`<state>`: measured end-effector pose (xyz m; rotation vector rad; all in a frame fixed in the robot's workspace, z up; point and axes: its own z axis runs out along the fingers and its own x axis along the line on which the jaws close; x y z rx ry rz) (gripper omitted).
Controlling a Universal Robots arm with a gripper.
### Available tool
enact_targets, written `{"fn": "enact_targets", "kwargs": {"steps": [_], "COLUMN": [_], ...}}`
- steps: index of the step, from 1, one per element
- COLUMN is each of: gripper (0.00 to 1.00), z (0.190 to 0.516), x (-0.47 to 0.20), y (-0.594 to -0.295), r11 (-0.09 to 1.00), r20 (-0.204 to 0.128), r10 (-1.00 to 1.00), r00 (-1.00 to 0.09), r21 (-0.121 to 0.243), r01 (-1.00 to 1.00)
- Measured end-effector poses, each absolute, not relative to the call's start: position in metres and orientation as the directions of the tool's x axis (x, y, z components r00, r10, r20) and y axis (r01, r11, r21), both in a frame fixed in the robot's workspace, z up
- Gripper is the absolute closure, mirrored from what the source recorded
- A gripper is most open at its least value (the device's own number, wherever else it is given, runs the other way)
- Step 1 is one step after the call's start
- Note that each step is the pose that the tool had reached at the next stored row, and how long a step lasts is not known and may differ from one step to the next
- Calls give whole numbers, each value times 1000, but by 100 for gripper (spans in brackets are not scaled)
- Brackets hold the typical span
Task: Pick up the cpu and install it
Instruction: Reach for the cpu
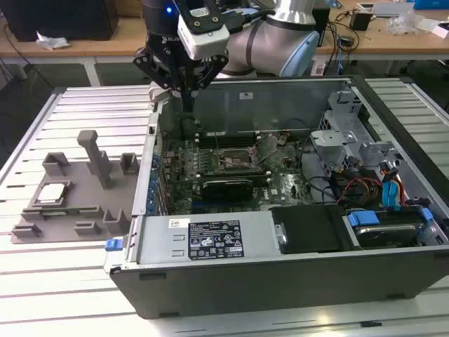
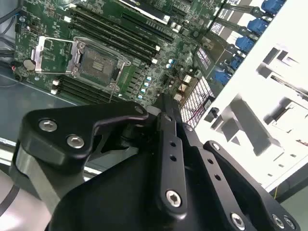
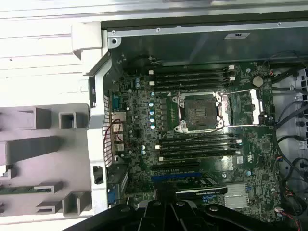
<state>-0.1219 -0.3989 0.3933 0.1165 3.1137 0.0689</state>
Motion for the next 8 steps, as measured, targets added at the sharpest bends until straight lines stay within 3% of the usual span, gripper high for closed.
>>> {"fn": "enact_targets", "kwargs": {"steps": [8], "gripper": [89], "z": [393], "x": [-123], "y": [-399], "r11": [996], "r20": [-23], "r10": [75], "r00": [-997], "r21": [45], "r01": [74]}}
